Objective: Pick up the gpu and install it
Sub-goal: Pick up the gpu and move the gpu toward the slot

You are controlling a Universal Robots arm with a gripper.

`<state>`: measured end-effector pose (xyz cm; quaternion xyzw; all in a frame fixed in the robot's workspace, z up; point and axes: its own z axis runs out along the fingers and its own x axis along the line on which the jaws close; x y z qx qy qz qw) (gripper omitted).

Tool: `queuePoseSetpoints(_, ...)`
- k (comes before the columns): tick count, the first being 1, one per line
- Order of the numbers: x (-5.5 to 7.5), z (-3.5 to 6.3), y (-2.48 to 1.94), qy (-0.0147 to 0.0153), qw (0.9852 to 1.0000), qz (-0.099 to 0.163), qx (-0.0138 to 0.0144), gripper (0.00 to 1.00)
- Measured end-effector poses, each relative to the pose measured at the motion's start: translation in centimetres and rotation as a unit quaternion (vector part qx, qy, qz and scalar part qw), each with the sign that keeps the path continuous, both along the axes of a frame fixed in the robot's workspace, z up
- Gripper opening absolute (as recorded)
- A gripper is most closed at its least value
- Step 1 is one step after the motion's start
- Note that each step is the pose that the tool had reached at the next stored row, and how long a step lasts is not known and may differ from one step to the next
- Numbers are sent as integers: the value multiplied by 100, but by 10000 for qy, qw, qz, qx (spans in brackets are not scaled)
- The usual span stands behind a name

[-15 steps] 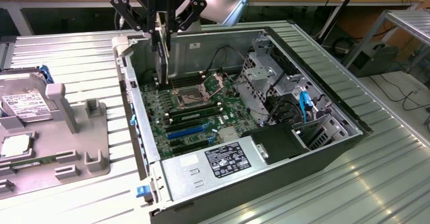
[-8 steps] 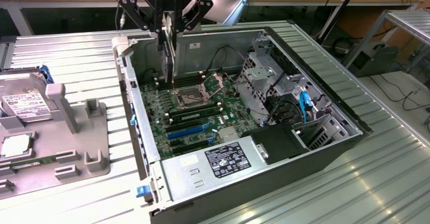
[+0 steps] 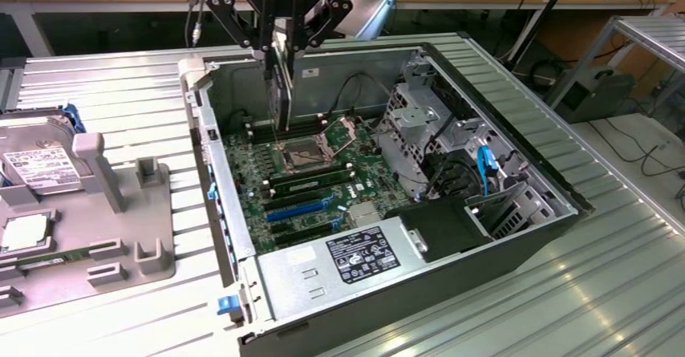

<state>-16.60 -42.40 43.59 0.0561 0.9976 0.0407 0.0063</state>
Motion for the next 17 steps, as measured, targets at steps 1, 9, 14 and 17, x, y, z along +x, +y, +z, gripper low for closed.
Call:
queuePoseSetpoints(1, 12, 0, 0, 0, 10000, 0, 0, 27)
queuePoseSetpoints(9, 145, 0, 0, 0, 10000, 0, 0, 27)
queuePoseSetpoints(14, 246, 0, 0, 0, 10000, 0, 0, 27)
queuePoseSetpoints(17, 317, 0, 0, 0, 10000, 0, 0, 27)
